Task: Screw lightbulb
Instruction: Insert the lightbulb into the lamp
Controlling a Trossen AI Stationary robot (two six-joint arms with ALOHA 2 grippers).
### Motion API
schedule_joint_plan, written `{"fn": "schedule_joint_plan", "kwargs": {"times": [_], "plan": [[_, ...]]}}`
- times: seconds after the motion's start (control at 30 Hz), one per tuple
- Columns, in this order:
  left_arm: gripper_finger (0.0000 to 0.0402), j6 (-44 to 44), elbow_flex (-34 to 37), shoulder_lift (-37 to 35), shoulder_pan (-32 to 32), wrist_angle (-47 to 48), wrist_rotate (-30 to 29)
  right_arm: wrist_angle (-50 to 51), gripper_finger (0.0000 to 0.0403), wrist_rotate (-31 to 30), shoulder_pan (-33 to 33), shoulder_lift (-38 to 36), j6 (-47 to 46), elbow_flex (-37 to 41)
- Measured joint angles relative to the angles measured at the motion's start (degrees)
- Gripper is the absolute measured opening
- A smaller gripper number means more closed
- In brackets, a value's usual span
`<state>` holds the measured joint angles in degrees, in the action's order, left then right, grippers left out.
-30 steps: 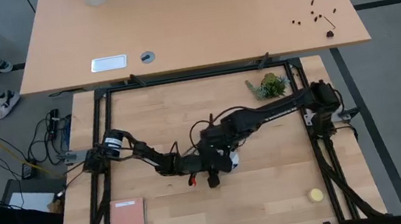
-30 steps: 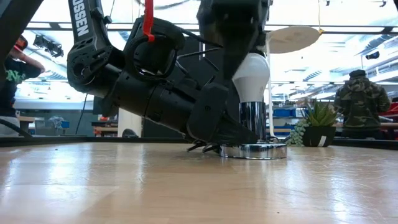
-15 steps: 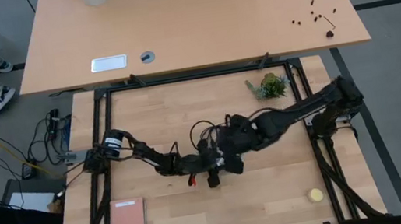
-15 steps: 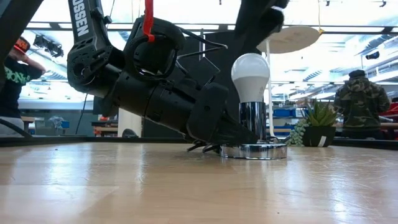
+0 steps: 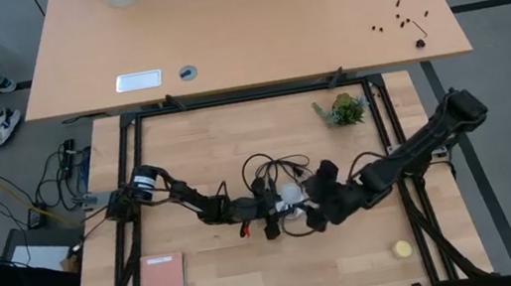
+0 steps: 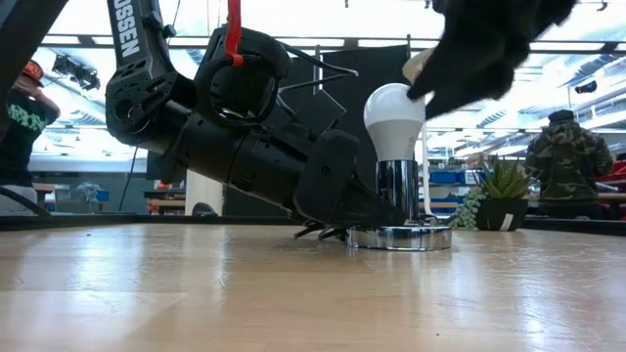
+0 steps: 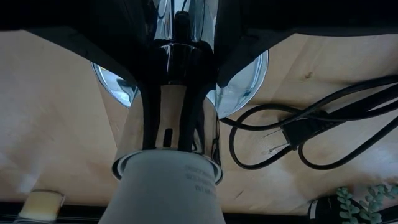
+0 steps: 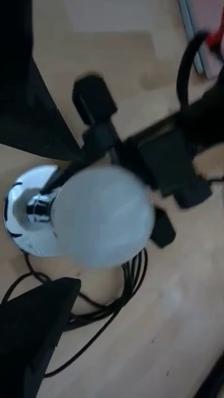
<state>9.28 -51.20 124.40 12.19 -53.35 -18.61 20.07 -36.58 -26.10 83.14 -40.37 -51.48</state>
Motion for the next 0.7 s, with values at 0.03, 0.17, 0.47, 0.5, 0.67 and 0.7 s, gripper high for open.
{"fn": "schedule_joint_plan", "kwargs": {"times": [0.03, 0.17, 0.47, 0.5, 0.67, 0.7], "plan": [[0.0195, 0.00, 0.00, 0.00, 0.00, -0.01, 0.00, -1.77, 0.0328, -1.02, -0.15, -0.39, -0.19, 1.70], [0.0195, 0.07, 0.00, 0.00, 0.00, -0.01, -0.04, -8.73, 0.0323, -2.86, -0.51, -1.55, 0.58, 6.81], [0.0195, -0.12, 0.00, 0.00, 0.02, -0.21, -0.46, -30.79, 0.0324, -2.97, -0.41, -0.82, 5.40, 20.26], [0.0195, -0.25, 0.00, 0.00, 0.02, -0.23, -0.48, -34.00, 0.0323, -2.88, -0.39, -0.82, 6.30, 21.95], [0.0195, -1.28, 0.00, 0.04, 0.04, -0.66, -0.61, -41.92, 0.0317, 0.65, 0.20, -0.82, 7.52, 27.39], [0.0195, -1.30, 0.00, 0.04, 0.04, -0.69, -0.61, -42.05, 0.0315, 1.37, 0.32, -0.82, 7.40, 27.80]]}}
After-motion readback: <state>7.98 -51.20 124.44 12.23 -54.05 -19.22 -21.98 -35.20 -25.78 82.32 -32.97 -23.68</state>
